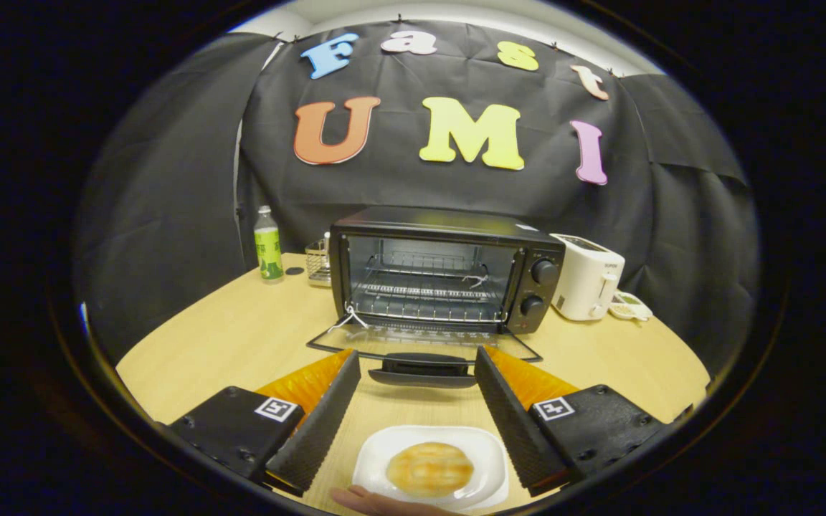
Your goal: Open the toaster oven, put the food inside, and close the toaster oven door.
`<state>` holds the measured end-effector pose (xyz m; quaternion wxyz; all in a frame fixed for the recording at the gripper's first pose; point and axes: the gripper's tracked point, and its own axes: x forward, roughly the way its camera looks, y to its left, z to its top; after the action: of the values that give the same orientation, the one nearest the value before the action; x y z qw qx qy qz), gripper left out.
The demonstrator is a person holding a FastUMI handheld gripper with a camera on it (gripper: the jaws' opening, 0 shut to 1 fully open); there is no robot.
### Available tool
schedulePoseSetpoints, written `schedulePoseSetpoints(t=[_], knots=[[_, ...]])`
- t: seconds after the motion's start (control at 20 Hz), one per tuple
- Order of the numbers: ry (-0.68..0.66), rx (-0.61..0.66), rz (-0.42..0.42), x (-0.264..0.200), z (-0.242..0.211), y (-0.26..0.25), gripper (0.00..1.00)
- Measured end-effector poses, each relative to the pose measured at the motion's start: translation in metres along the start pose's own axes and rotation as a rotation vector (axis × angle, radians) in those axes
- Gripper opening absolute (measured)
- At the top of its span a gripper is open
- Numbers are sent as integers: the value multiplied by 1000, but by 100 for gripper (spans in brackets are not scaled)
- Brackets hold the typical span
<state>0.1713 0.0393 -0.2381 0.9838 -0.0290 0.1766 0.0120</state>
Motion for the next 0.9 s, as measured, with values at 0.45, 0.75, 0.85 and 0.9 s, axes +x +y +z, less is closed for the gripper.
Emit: schedulePoseSetpoints(t=[0.45,0.75,0.85,0.9], knots=[[72,66,40,-53,-52,2,100],[101,99,43,-68,-72,-10,100],[120,99,46,-68,-83,-9,100],[128,96,38,-67,-87,-11,100]])
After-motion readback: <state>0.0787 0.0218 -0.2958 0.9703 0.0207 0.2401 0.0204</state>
